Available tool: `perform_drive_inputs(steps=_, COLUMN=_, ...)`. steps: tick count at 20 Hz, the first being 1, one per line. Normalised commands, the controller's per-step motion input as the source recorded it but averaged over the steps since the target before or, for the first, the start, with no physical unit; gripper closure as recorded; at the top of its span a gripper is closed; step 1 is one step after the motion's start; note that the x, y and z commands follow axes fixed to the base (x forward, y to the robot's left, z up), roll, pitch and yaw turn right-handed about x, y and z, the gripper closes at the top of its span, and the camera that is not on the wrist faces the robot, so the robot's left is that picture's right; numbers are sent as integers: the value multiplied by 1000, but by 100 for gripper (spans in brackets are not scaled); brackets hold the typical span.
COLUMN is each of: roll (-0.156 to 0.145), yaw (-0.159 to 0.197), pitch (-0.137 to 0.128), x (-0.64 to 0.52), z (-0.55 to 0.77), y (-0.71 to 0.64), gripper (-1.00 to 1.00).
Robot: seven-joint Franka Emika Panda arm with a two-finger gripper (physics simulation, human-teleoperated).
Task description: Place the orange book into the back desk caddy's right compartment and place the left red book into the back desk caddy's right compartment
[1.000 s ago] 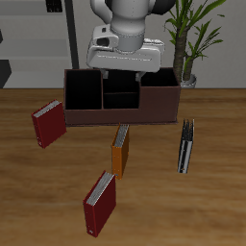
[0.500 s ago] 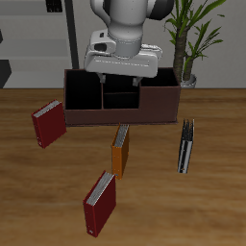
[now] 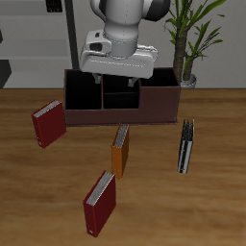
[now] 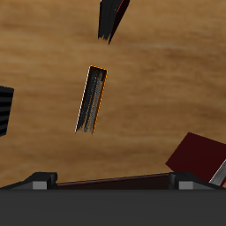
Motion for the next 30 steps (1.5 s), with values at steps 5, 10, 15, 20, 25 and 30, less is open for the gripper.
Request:
perform_drive_inputs(steps=5, roll=8, yaw=6, pitch=-14, x=117, z=-25, y=-51, gripper=-100)
perform_drive_inputs(steps=10, roll=16, yaw=-10, pitch=0, x=220, z=-35, y=121, gripper=-100)
perform_drive_inputs(steps=15, roll=5, yaw=13, pitch=-22, x=213, z=13, y=116, gripper=-100)
perform_drive_inputs(steps=20, roll=15, yaw=20, pitch=2, x=216, z=-110, y=128, gripper=-100)
perform_drive_inputs(steps=25, roll=4, yaw=1, pitch=1, x=278, z=-269, y=71, gripper=-100)
perform_drive_inputs(steps=30, roll=-23, yaw=-6, pitch=-10, x=136, z=-216, y=9, gripper=-100)
